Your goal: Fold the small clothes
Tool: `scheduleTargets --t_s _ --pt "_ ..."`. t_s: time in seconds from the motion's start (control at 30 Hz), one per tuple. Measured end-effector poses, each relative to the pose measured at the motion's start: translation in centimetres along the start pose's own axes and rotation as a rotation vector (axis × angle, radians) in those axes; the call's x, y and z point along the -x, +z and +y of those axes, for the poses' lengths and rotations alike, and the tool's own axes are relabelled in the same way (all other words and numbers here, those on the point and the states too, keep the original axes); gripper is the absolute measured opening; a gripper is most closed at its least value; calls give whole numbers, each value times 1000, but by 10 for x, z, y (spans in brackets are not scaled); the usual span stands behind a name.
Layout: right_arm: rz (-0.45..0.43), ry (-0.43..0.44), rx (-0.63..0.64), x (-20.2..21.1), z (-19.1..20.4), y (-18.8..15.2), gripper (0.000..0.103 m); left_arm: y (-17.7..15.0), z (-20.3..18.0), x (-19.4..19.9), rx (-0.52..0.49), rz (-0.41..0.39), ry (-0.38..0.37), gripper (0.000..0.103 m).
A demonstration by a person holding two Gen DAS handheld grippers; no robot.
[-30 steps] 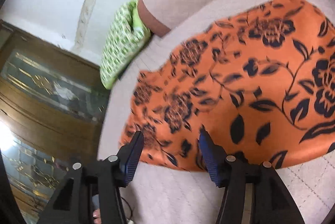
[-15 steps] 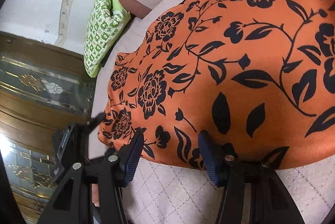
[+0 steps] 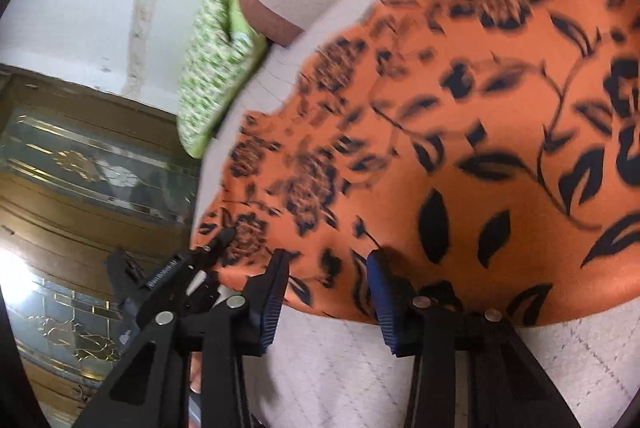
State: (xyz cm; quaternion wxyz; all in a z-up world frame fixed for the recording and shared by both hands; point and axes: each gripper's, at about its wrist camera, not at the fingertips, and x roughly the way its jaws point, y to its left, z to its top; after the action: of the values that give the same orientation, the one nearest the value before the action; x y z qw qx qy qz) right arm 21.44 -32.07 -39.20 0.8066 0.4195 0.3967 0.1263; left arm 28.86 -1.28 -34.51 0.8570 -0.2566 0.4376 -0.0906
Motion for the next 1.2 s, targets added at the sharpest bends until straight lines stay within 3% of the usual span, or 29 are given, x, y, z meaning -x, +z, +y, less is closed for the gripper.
scheduleTargets --t_s 0.13,0.2,0.3,0.5,0.67,0.73,0.8,0.83,0.87,0.9,0.97,1.03,1.07,1.13,1.2 --pt "-60 -36 20 2 1 7 43 0 -17 6 -87 -50 16 27" --pt "30 -155 8 -25 -17 8 31 0 -22 6 -115 -57 26 27" --pt "46 -145 29 -23 -16 15 30 1 -31 9 -137 -76 13 26" --pt "59 -96 -27 -8 -23 22 30 -8 -81 23 -290 -133 -80 24" --pt "-103 -68 -37 53 -36 46 30 -28 -139 26 -405 -163 -180 24" --pt "-164 -19 -68 79 -50 55 33 -47 -167 18 -452 -129 -232 24" --pt "-182 32 -106 97 -68 61 39 -77 -200 0 -568 -56 -286 25" --pt "-181 55 -133 101 -76 64 46 -92 -215 -11 -649 -11 -290 25" --pt "-184 85 -167 107 -85 66 66 -107 -225 -24 -715 32 -284 26" --pt "-199 122 -210 114 -95 71 70 -119 -230 -40 -749 107 -291 29" --pt "-219 160 -260 119 -107 79 70 -119 -227 -58 -714 226 -310 30" --pt "-202 166 -295 120 -118 85 70 -98 -214 -60 -602 299 -403 38" --pt "-185 155 -302 118 -121 86 70 -85 -208 -55 -564 301 -464 41" --pt "-151 149 -301 114 -122 85 70 -61 -197 -39 -518 257 -554 59" --pt "-103 146 -303 102 -119 83 70 -44 -184 -24 -495 183 -571 66"
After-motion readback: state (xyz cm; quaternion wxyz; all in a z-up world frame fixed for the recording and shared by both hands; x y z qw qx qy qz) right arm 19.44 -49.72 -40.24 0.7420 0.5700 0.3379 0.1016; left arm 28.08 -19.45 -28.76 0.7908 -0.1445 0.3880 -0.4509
